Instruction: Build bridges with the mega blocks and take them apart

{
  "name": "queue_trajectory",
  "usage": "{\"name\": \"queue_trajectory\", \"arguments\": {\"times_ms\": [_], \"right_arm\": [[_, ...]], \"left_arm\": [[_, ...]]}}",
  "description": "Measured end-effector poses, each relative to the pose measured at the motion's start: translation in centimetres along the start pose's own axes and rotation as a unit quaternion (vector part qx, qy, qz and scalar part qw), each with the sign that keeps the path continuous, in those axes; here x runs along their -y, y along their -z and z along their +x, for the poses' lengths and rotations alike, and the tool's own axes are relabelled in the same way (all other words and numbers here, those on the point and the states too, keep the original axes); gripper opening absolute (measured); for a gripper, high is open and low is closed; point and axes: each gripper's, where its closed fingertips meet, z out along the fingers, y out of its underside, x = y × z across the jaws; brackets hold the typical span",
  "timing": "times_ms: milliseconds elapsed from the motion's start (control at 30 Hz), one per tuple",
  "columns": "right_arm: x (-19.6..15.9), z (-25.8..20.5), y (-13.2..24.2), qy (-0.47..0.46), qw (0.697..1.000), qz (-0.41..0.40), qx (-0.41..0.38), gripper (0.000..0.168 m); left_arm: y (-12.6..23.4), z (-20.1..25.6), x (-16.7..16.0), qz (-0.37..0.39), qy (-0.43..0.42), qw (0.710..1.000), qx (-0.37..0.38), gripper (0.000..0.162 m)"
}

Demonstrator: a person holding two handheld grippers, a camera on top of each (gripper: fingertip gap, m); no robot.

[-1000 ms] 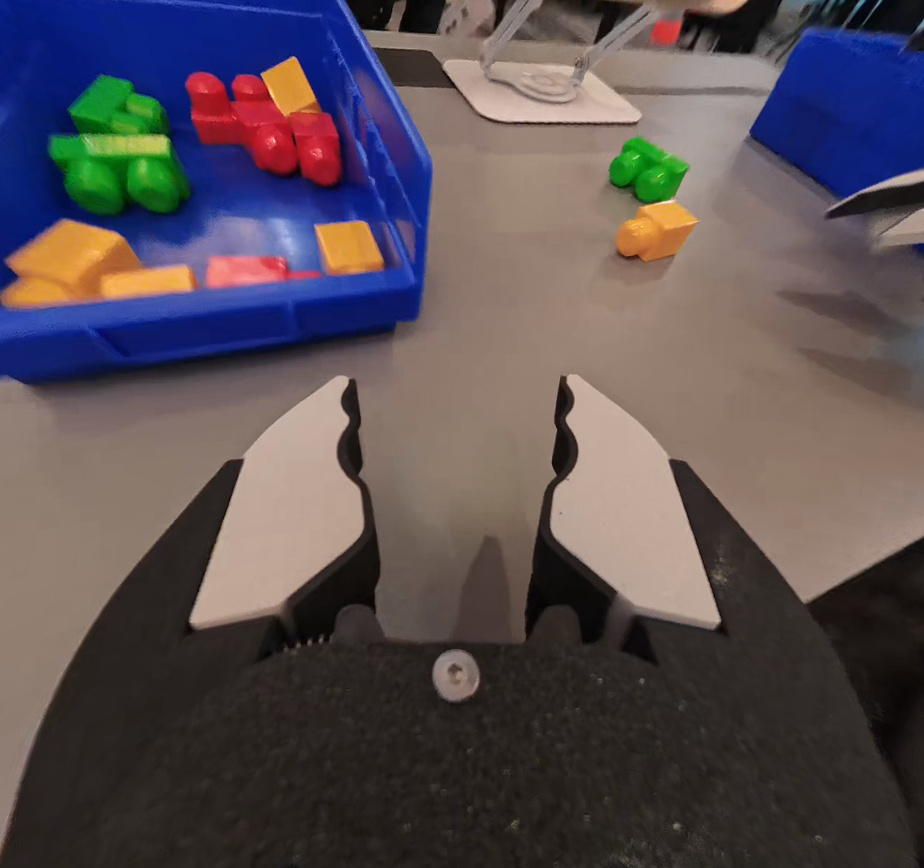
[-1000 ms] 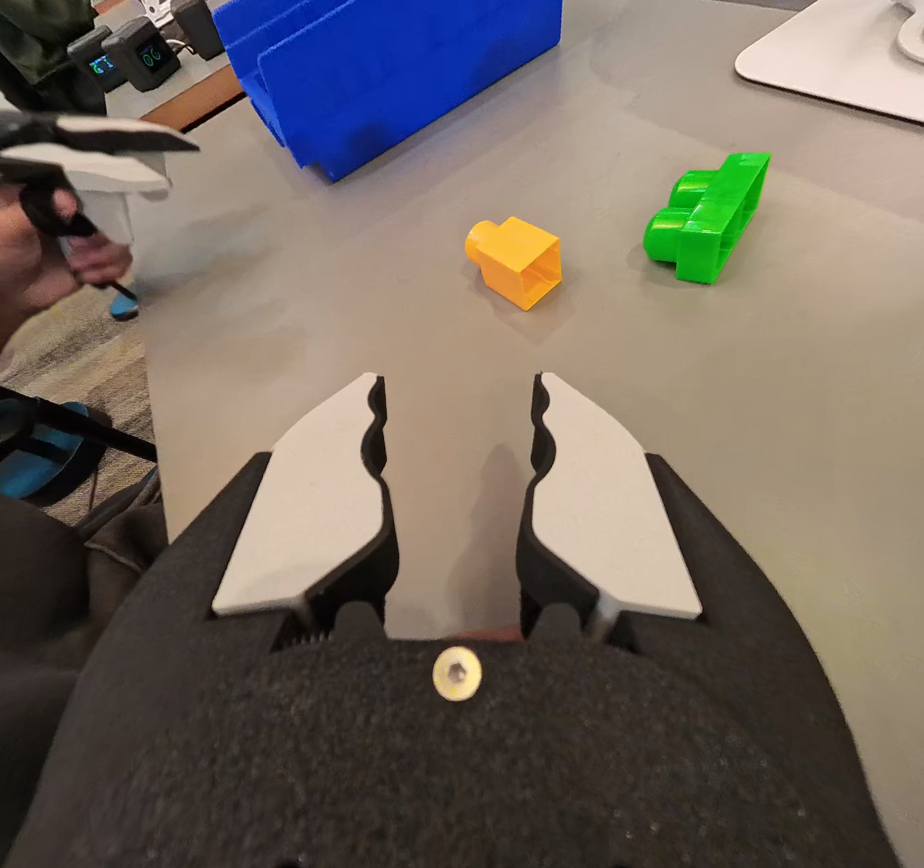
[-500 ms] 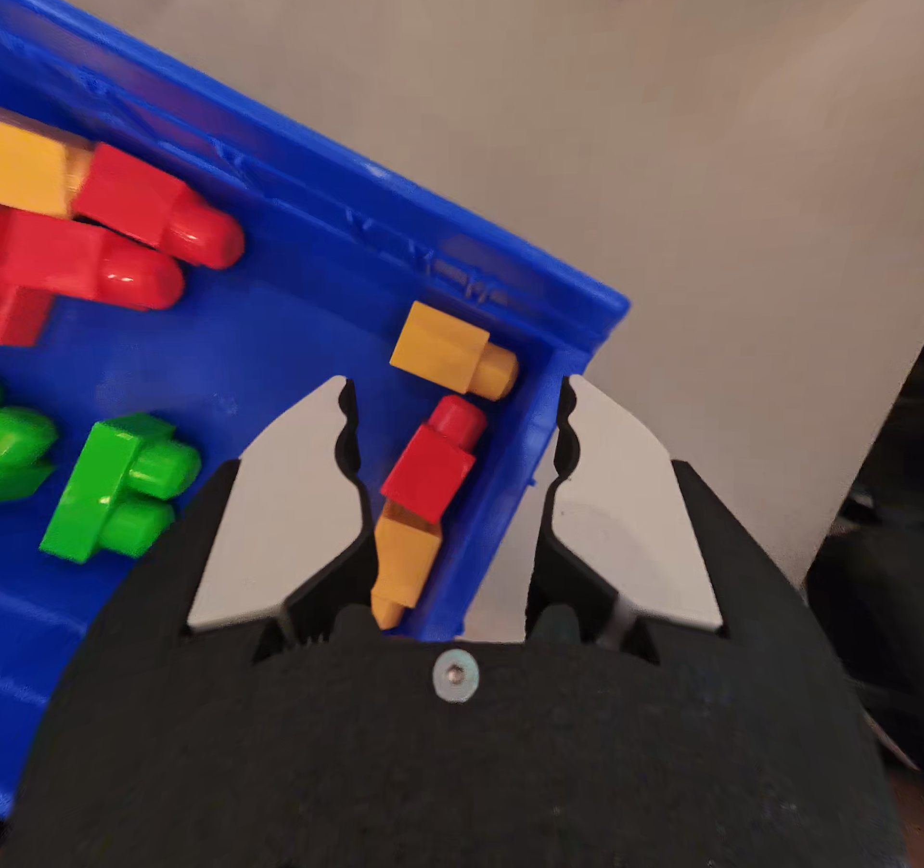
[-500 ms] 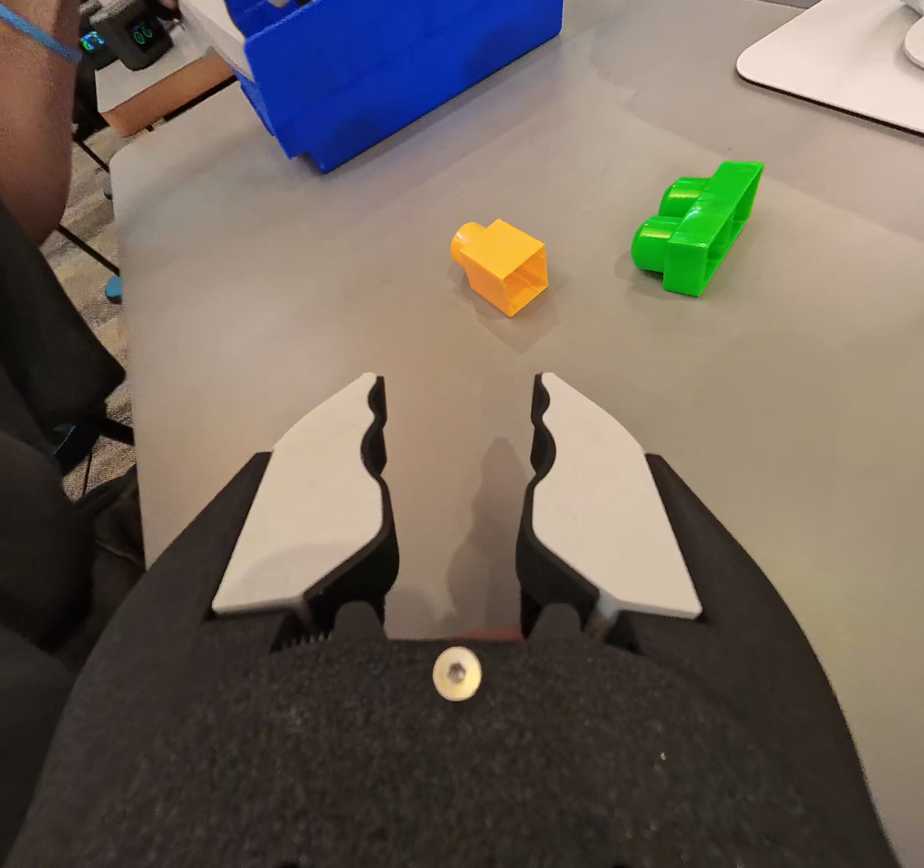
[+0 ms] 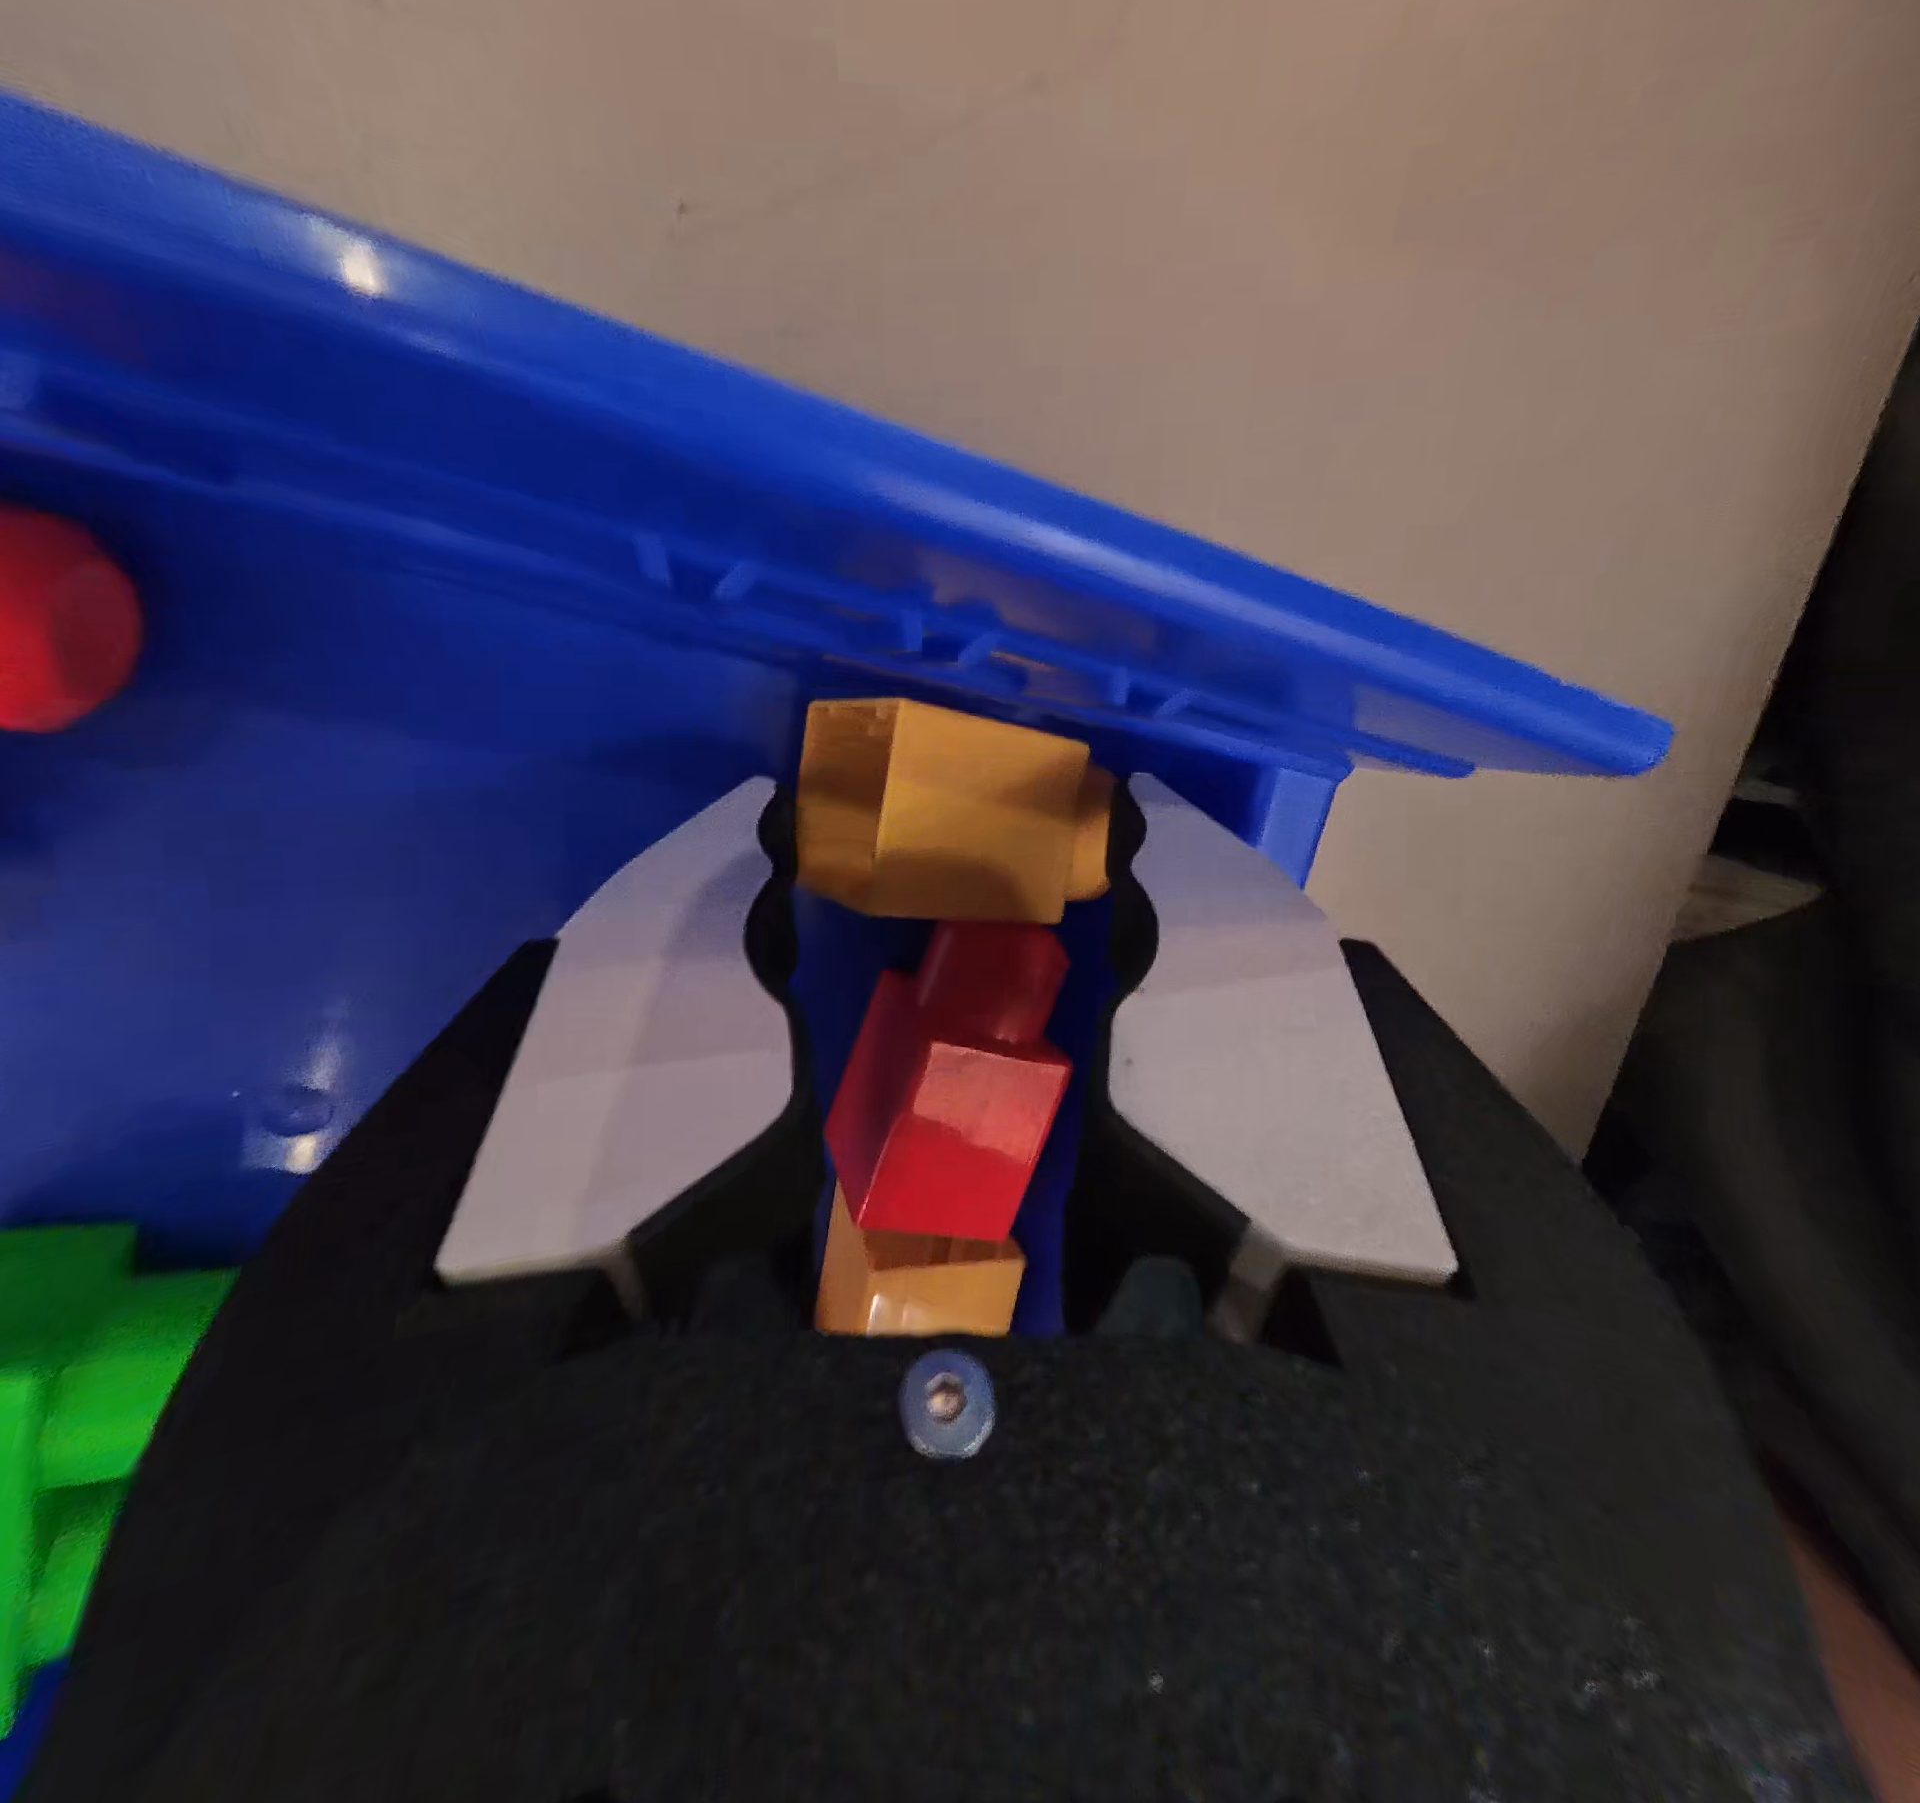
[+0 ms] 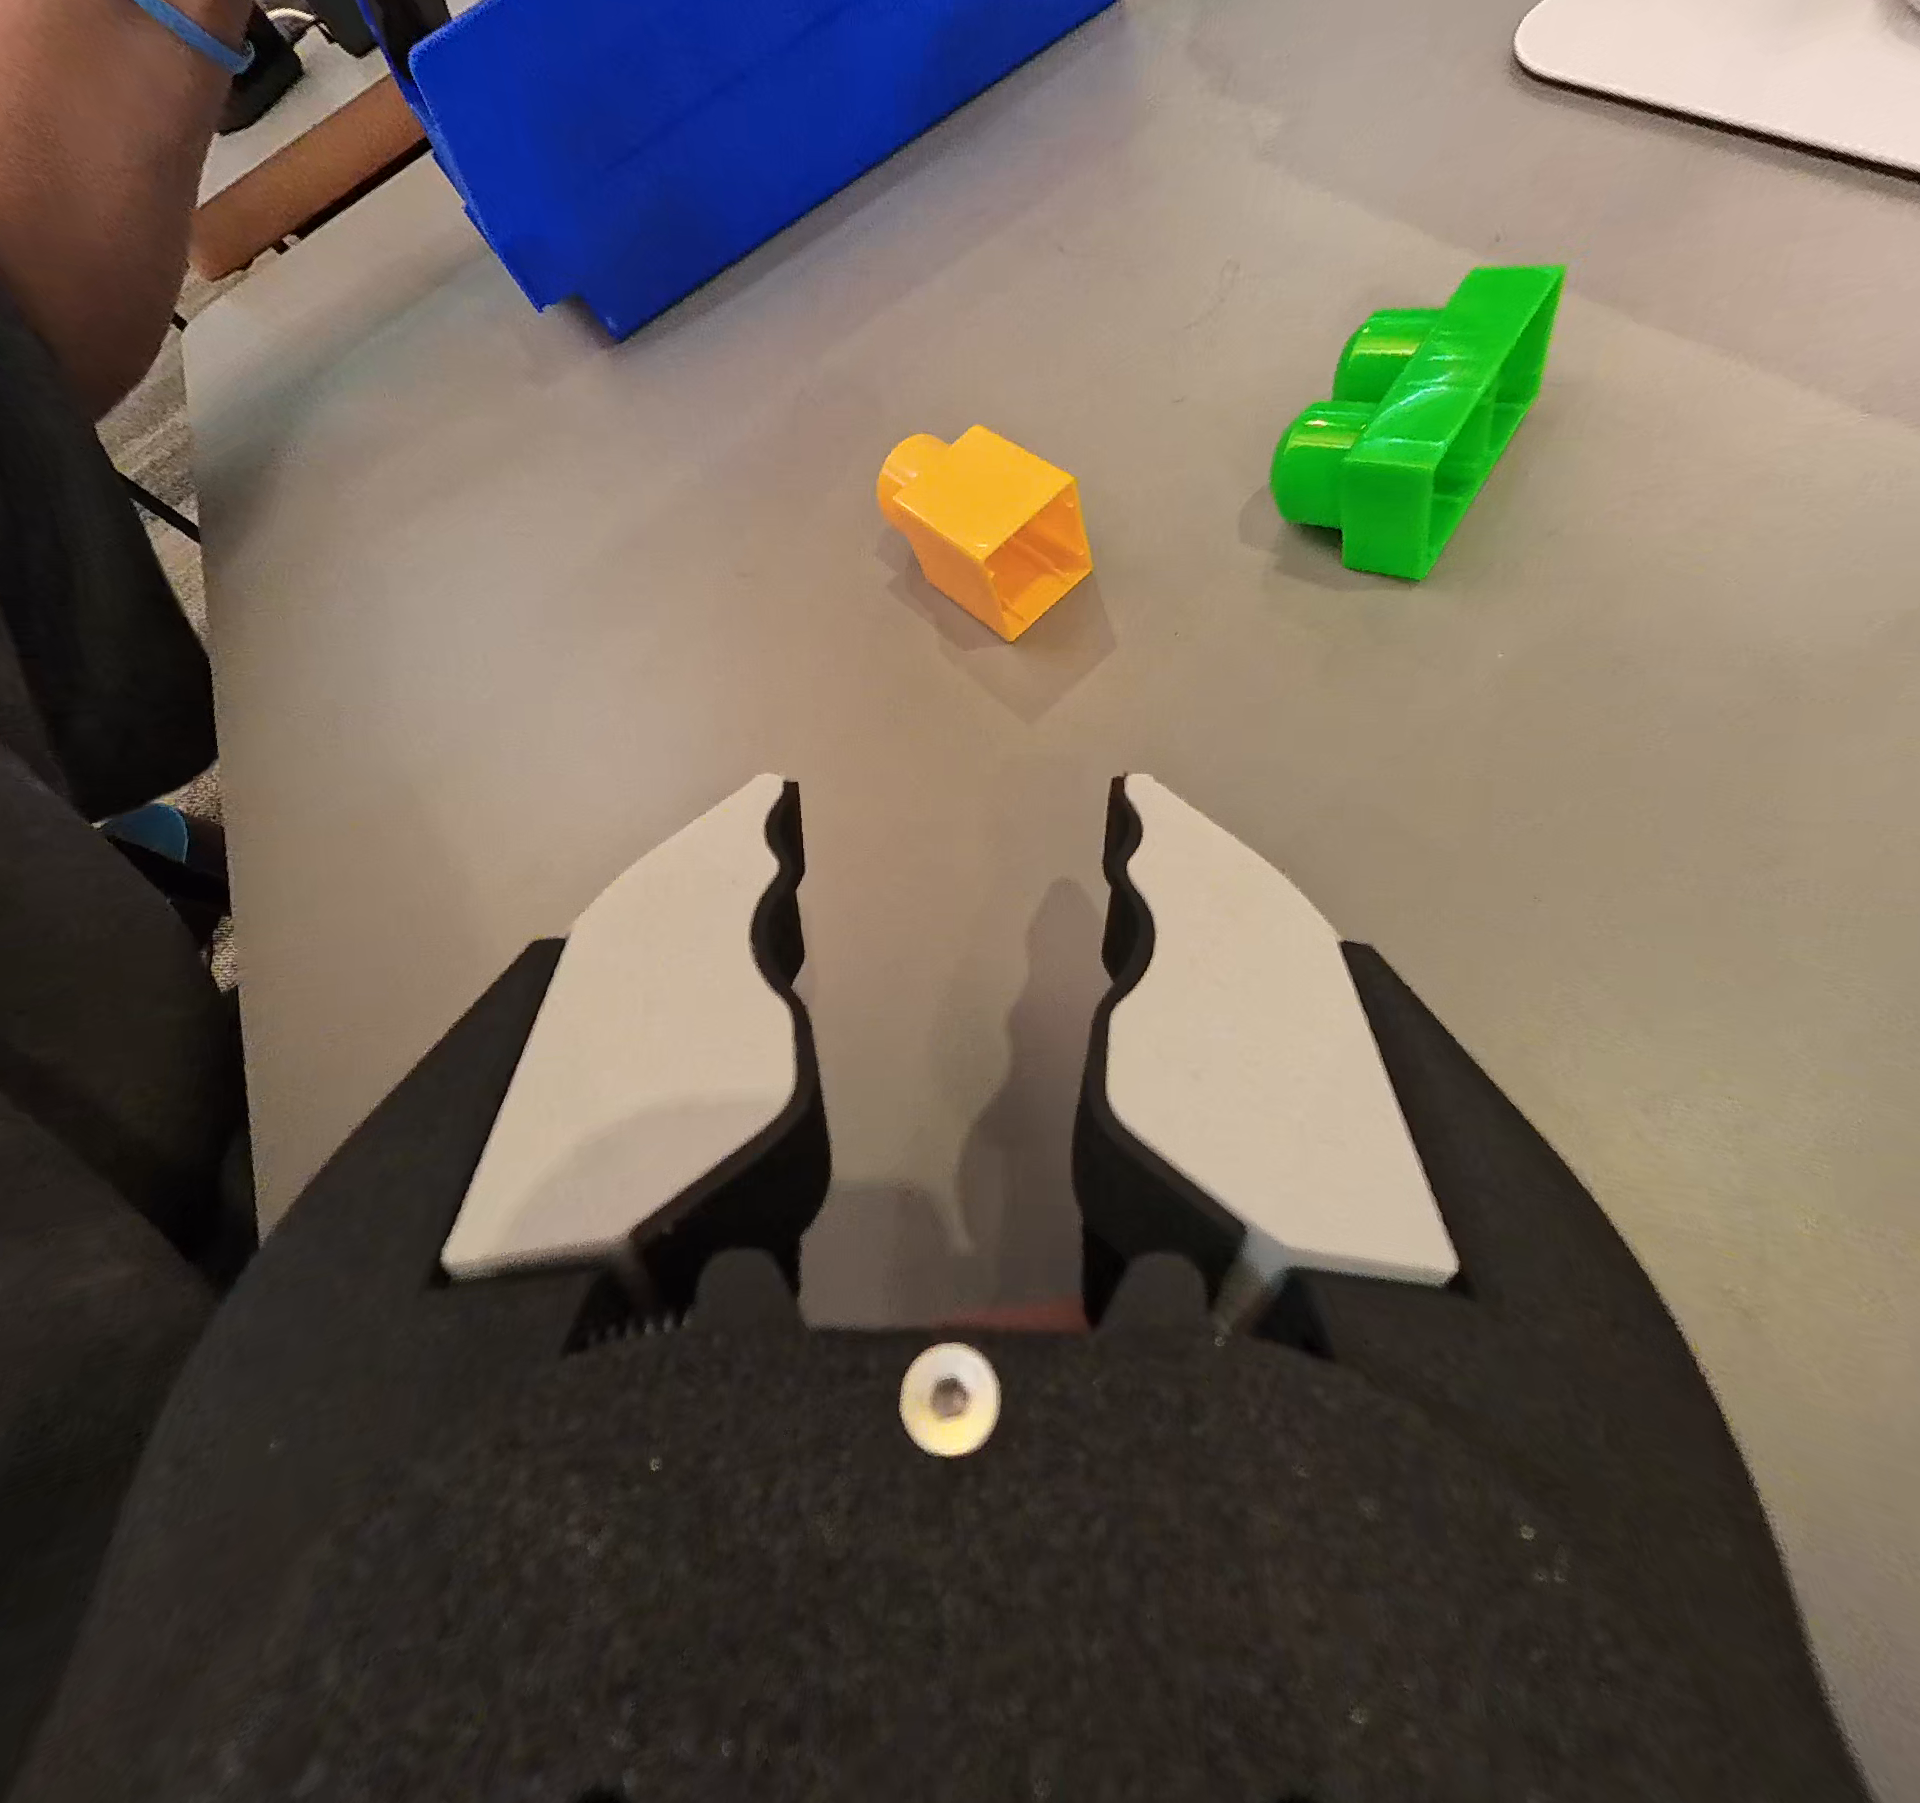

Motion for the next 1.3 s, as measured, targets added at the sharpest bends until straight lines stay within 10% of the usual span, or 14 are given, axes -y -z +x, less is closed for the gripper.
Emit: {"name": "queue_trajectory", "arguments": {"times_ms": [267,467,633,867,1300], "right_arm": [[1.6,-1.5,1.5,0.020,1.000,0.023,0.004,0.055],[2.2,-3.0,2.7,0.042,0.998,0.040,0.004,0.055],[1.3,-3.0,3.0,0.031,0.999,0.037,0.002,0.055],[0.0,-2.6,3.0,0.029,0.999,0.026,-0.005,0.056],[-1.5,-3.0,3.5,0.044,0.999,0.020,-0.016,0.056]], "left_arm": [[6.6,0.1,0.3,0.127,0.019,0.984,0.122,0.052],[12.9,6.1,4.3,0.338,0.015,0.909,0.245,0.051],[6.8,12.0,11.6,0.452,0.106,0.864,0.196,0.052],[-3.9,11.4,18.7,0.402,0.279,0.860,0.144,0.052],[-8.1,7.7,17.7,0.375,0.411,0.815,0.165,0.063]]}}
